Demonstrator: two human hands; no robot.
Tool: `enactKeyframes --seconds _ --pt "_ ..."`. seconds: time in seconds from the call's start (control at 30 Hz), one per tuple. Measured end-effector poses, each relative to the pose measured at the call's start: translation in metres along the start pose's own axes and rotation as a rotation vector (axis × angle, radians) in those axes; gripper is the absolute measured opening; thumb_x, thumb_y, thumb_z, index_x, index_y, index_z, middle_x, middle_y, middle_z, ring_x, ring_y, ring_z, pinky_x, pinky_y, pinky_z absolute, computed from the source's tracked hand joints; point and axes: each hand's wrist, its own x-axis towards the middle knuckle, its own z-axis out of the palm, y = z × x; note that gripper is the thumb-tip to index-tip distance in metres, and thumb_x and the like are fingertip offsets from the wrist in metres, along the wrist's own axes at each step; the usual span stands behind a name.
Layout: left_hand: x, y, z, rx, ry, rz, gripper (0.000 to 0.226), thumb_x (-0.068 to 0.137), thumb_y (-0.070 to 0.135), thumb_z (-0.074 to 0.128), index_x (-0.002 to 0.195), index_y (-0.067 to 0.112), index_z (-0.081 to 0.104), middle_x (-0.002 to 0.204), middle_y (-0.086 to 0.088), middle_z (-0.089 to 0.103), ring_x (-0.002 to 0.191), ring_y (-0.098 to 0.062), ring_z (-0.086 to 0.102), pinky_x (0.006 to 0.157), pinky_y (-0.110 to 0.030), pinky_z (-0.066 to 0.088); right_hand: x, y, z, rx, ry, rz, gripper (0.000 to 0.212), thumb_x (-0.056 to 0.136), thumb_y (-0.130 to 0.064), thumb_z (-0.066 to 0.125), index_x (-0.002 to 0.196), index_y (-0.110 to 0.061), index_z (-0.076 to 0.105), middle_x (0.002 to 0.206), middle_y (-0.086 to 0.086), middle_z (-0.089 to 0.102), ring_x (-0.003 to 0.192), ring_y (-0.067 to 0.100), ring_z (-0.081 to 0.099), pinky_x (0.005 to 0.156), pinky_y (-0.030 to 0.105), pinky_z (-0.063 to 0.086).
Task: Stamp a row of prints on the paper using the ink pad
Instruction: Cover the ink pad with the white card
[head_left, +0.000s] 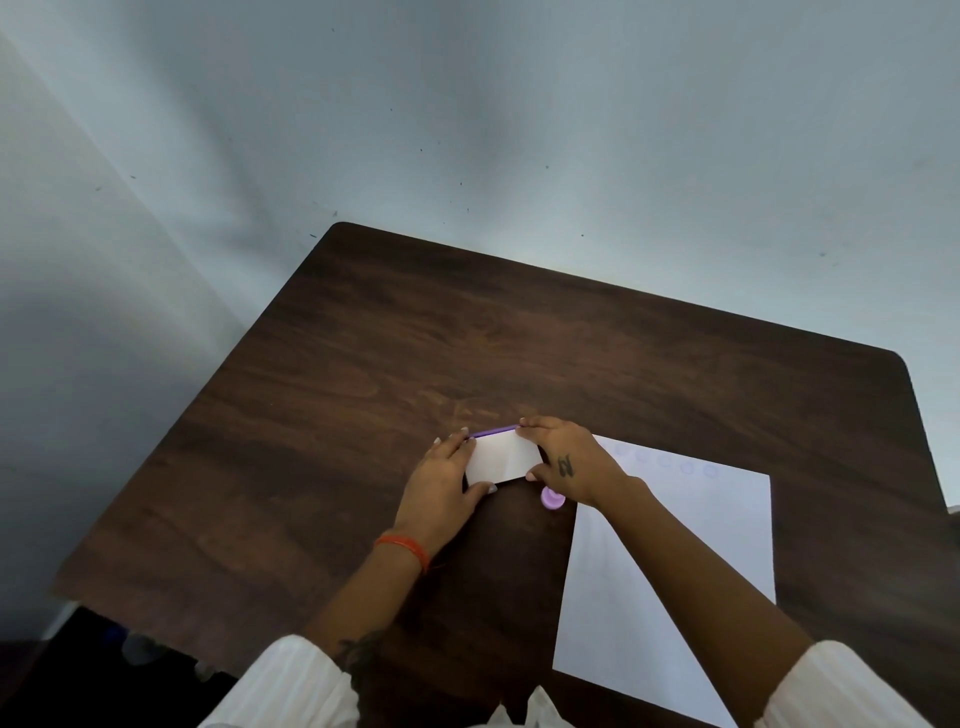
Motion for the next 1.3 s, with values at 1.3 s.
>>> enactKeyframes --seconds 1.3 --pt "0.002 -0.012 0.003 -0.097 0.068 0.061 0.064 0.084 0.029 0.063 0.139 0.016 0.032 0.151 -0.004 0.033 0.140 -0.023 0.026 0.115 -0.036 0.022 0.003 -0.001 -0.006 -0.083 -0.033 -0.072 0.070 0.083 -0.023 0.066 0.142 -0.017 0.030 0.153 0.005 0.030 0.139 0.024 0.030 0.114 0.035 0.026"
